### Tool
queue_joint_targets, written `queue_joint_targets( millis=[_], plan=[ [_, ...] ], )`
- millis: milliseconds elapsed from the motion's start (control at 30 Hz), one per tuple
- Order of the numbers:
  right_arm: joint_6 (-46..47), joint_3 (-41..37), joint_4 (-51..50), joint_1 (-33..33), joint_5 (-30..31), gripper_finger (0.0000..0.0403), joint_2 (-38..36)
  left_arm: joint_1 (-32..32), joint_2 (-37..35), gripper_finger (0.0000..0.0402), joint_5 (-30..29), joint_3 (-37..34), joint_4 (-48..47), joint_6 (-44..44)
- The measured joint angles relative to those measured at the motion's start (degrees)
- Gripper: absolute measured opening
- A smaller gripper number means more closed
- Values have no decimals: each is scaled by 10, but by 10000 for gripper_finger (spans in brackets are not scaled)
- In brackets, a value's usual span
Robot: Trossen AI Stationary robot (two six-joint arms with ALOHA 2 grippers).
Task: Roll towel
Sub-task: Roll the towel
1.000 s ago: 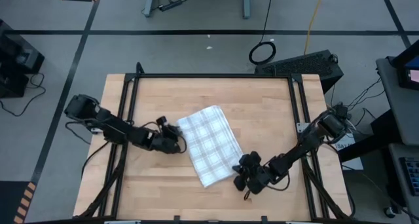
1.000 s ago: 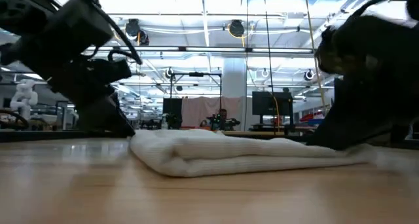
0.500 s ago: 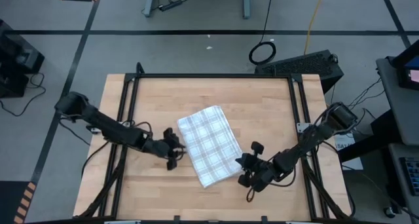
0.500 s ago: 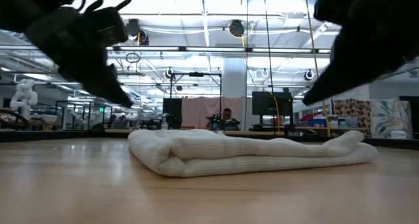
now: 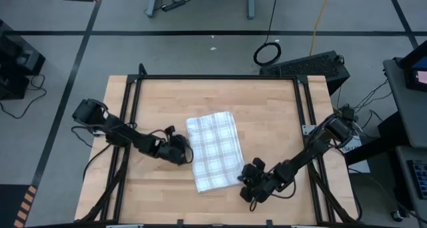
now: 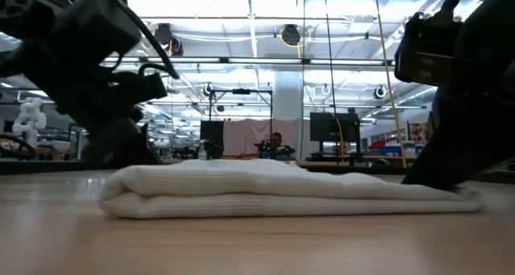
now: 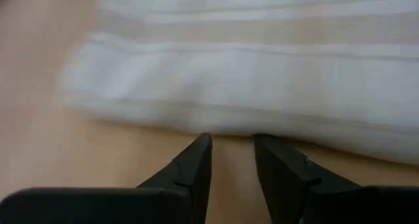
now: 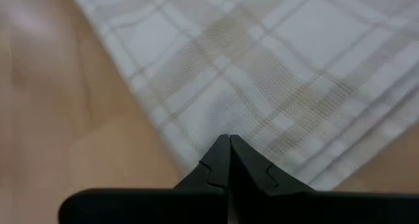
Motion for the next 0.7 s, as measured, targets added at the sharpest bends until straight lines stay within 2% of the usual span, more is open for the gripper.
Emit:
queue_joint_targets(
  millis=[100,233,367,533,633,700],
  plan=[
    [3,2,26,5,0,0,2,24,-10,120,-37,-1,16,44],
    [-21,13,-6,5,2,0,-17,45,-35,120,-25,-1,16,83],
    [-61,16,-31,6,50,2,-68,44,-88,120,-7,2,4,96],
    [-168,17,-67,20,58,20,-129,-6,-163,120,78,16,11,81],
    [-228,17,-106,41,41,39,-143,-57,-174,120,131,19,27,60],
    [-271,16,-126,52,29,58,-142,-97,-173,120,137,19,46,43]
  ],
)
